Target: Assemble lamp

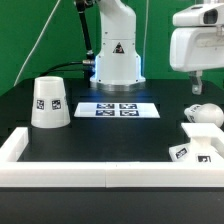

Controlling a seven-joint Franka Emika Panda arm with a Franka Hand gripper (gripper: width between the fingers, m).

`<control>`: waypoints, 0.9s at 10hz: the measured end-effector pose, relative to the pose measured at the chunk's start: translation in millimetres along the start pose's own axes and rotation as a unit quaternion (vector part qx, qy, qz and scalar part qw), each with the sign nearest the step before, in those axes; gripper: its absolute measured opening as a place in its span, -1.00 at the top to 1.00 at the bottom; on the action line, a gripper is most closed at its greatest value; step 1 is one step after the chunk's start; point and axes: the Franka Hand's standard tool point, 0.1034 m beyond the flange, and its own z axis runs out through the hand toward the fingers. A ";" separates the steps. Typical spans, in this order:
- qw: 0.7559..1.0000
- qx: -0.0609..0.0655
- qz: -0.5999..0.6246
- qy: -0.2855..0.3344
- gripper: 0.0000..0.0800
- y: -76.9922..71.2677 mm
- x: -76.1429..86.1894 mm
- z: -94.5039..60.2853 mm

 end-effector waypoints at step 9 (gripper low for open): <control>0.988 0.018 0.030 -0.149 -0.75 -12.1 -17.2 18.3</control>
Offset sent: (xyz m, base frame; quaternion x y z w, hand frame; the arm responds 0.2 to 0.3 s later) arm 0.0000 0.0000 0.0000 0.0000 0.0000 0.0000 1.0000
